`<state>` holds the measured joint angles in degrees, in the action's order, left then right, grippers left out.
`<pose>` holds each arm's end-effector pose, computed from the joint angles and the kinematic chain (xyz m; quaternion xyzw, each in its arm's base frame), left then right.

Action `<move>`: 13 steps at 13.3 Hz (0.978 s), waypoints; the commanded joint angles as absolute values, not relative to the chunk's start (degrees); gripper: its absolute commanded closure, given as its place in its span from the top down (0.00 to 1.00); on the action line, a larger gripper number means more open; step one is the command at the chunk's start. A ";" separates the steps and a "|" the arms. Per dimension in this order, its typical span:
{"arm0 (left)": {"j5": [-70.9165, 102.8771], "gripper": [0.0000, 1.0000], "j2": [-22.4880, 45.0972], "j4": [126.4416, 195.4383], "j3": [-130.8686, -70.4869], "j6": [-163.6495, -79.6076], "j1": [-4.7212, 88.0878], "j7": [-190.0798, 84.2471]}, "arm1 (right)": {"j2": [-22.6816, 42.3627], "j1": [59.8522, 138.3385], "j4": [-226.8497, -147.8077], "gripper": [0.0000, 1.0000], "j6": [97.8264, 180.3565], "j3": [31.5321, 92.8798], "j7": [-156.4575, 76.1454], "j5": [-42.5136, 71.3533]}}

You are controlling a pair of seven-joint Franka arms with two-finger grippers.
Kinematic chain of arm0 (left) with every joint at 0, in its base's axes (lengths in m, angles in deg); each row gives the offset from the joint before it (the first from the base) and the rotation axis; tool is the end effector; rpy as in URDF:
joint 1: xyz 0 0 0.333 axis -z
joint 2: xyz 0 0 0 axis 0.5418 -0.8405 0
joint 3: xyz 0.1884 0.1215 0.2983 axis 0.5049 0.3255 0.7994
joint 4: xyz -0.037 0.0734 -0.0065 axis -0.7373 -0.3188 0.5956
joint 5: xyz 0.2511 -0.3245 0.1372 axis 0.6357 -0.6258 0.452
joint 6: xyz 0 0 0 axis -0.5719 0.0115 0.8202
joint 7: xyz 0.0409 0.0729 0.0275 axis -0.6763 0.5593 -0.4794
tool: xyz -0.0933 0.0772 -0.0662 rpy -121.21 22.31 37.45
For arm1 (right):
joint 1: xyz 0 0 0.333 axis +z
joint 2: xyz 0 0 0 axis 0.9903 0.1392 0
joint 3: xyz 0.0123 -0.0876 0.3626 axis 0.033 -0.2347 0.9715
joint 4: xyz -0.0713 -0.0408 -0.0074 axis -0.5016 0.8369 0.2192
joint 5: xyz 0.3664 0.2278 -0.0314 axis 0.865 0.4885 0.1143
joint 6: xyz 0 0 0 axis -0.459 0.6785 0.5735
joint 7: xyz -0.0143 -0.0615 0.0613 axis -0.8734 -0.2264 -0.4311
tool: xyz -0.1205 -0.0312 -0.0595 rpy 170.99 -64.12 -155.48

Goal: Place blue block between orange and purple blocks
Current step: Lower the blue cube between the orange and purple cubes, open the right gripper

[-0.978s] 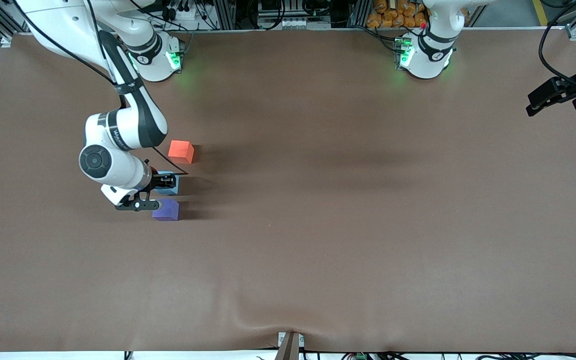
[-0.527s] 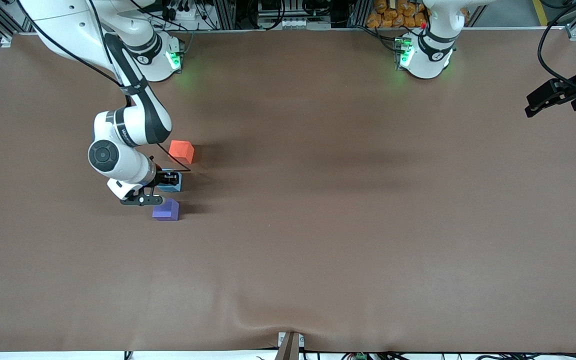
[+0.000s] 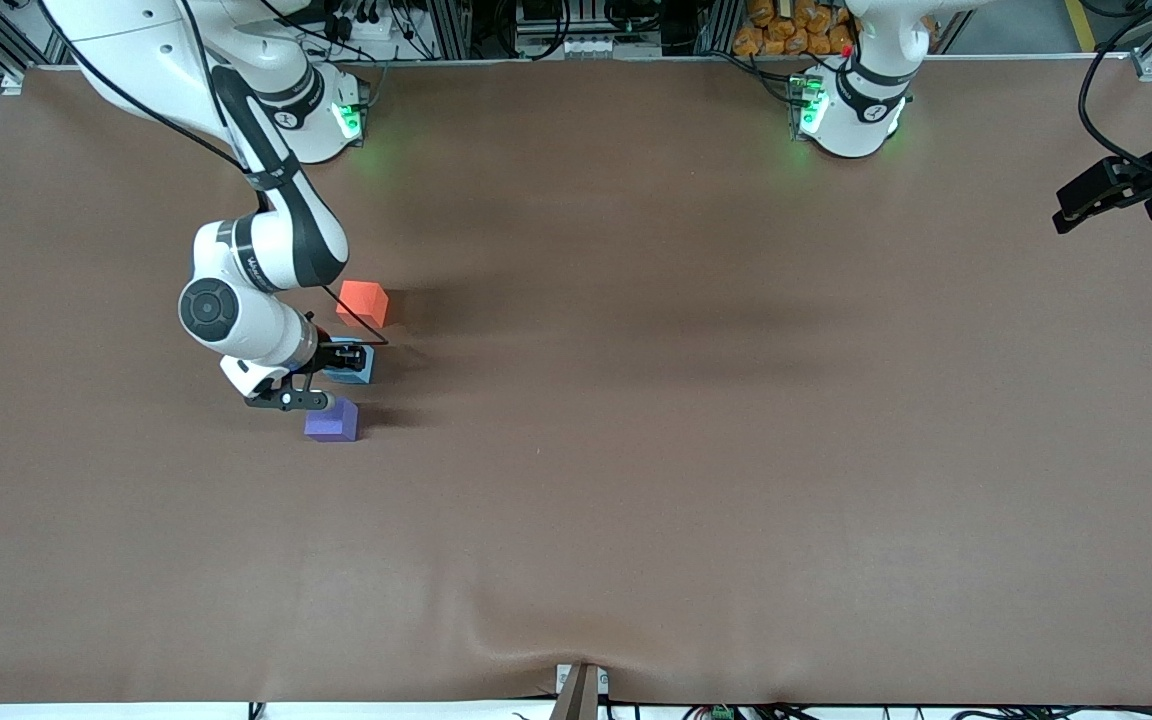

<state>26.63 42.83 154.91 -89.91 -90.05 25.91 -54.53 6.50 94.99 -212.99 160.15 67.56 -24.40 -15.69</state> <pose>0.5472 -0.0053 0.6712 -0.9973 -0.0667 0.0186 0.0227 0.5713 0.1346 0.2073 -0.9964 0.0270 0.0776 0.0220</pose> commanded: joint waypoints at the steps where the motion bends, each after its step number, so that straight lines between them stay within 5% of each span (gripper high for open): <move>1: 26.47 1.00 43.08 154.83 -90.09 -89.28 25.60 -54.38 | 5.80 94.74 -214.61 0.00 161.90 67.92 -24.40 -14.87; 6: 26.47 1.00 43.25 154.83 -90.53 -89.10 25.78 -54.73 | 6.85 93.86 -215.66 0.00 163.83 67.83 -24.14 -14.78; 7: 26.47 1.00 43.25 154.74 -90.61 -89.10 25.95 -54.73 | 7.20 93.69 -215.57 0.19 163.57 67.92 -23.35 -14.78; 8: 26.47 1.00 43.34 154.74 -90.79 -89.10 25.95 -54.73 | 7.29 93.43 -215.49 0.70 163.48 67.92 -22.65 -14.78; 9: 26.47 1.00 43.52 154.74 -91.49 -89.10 25.78 -54.73 | 7.38 93.60 -215.22 1.00 163.31 67.92 -21.16 -14.78; 11: 26.47 1.00 43.61 154.74 -91.58 -88.93 25.78 -54.64 | 6.60 94.12 -213.56 1.00 162.26 68.01 -18.35 -14.78; 13: 26.47 1.00 43.61 154.74 -91.49 -88.84 25.69 -54.55 | 5.80 94.04 -203.94 1.00 149.32 68.09 -17.90 -14.78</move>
<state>26.63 42.89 154.90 -91.26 -89.88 26.03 -54.54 7.05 94.66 -211.70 159.10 67.45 -19.27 -14.92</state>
